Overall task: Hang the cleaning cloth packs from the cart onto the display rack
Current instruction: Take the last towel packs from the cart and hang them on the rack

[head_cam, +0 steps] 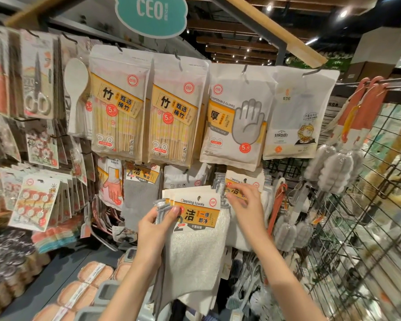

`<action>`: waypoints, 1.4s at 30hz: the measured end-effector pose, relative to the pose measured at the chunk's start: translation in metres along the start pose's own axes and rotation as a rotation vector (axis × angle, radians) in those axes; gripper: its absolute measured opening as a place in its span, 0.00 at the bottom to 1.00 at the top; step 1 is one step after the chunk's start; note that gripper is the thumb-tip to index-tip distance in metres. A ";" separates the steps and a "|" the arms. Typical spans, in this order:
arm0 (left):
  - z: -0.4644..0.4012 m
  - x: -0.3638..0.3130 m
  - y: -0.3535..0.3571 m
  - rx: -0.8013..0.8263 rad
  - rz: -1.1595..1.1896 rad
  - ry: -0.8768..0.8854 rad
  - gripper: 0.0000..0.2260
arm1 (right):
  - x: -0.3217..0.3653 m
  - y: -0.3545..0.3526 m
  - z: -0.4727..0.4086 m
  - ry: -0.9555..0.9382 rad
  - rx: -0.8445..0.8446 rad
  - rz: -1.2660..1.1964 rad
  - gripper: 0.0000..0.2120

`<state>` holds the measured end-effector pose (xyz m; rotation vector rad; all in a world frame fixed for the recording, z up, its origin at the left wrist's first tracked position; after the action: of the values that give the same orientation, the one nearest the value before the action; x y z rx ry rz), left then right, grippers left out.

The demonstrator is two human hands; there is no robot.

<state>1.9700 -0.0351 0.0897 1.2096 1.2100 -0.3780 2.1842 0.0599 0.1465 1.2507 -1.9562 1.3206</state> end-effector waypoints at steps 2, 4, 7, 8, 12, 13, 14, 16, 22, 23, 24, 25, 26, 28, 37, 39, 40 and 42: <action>0.001 0.000 0.002 0.005 0.017 0.007 0.12 | 0.012 0.013 0.012 -0.035 0.076 -0.061 0.10; 0.001 0.001 0.003 0.001 0.025 0.016 0.10 | 0.016 0.021 0.019 -0.067 0.103 0.002 0.11; 0.000 0.002 -0.001 -0.026 0.040 0.022 0.04 | 0.012 0.024 0.023 -0.047 0.106 0.068 0.14; 0.000 0.003 -0.002 -0.040 0.051 0.025 0.02 | 0.010 0.026 0.024 -0.027 0.124 0.072 0.15; 0.001 0.004 -0.006 -0.063 0.065 0.040 0.03 | 0.000 0.030 0.025 0.026 0.212 0.071 0.16; 0.001 0.004 -0.005 -0.056 0.058 0.040 0.03 | -0.001 0.029 0.025 0.031 0.223 0.040 0.15; 0.002 0.004 -0.004 -0.045 0.048 0.038 0.04 | -0.002 0.028 0.026 0.033 0.224 0.006 0.14; 0.003 0.003 -0.002 -0.028 0.020 0.040 0.05 | -0.003 0.025 0.026 0.033 0.204 -0.044 0.14; 0.007 -0.002 0.002 0.023 -0.002 0.019 0.13 | 0.001 0.012 0.022 0.003 0.179 -0.069 0.13; 0.008 -0.002 0.003 0.027 0.002 0.009 0.14 | 0.001 0.009 0.022 0.003 0.188 -0.075 0.13; 0.009 -0.001 0.003 0.029 0.006 0.004 0.14 | 0.000 0.007 0.021 0.008 0.197 -0.088 0.13; 0.010 -0.001 0.003 0.026 0.008 0.000 0.15 | -0.001 0.005 0.020 0.021 0.204 -0.112 0.12; 0.010 0.000 0.002 0.022 0.007 -0.003 0.16 | -0.003 0.004 0.020 0.039 0.209 -0.145 0.12; 0.011 0.001 0.002 0.027 -0.007 -0.008 0.17 | -0.005 0.000 0.018 0.065 0.199 -0.197 0.11; 0.010 0.000 0.000 0.012 0.025 0.048 0.12 | -0.028 -0.027 0.006 0.111 -0.022 -0.197 0.12; 0.008 0.000 -0.003 0.000 0.045 0.052 0.11 | -0.035 -0.038 -0.002 0.130 -0.093 -0.185 0.13; 0.007 0.001 -0.005 -0.006 0.059 0.052 0.10 | -0.039 -0.043 -0.006 0.145 -0.123 -0.171 0.13; 0.005 0.002 -0.009 -0.018 0.074 0.053 0.09 | -0.046 -0.050 -0.014 0.170 -0.159 -0.117 0.11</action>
<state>1.9663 -0.0421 0.0829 1.2521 1.2082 -0.2806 2.2482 0.0853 0.1410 1.1211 -1.8031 1.1497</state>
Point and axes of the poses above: each hand's wrist, its own z-axis away from the middle knuckle, its own y-axis out of the palm, x = y × z, the point moved 8 cm from there along -z, towards the middle knuckle, and after that the axes turned 12 degrees about z, right-handed, at the moved point
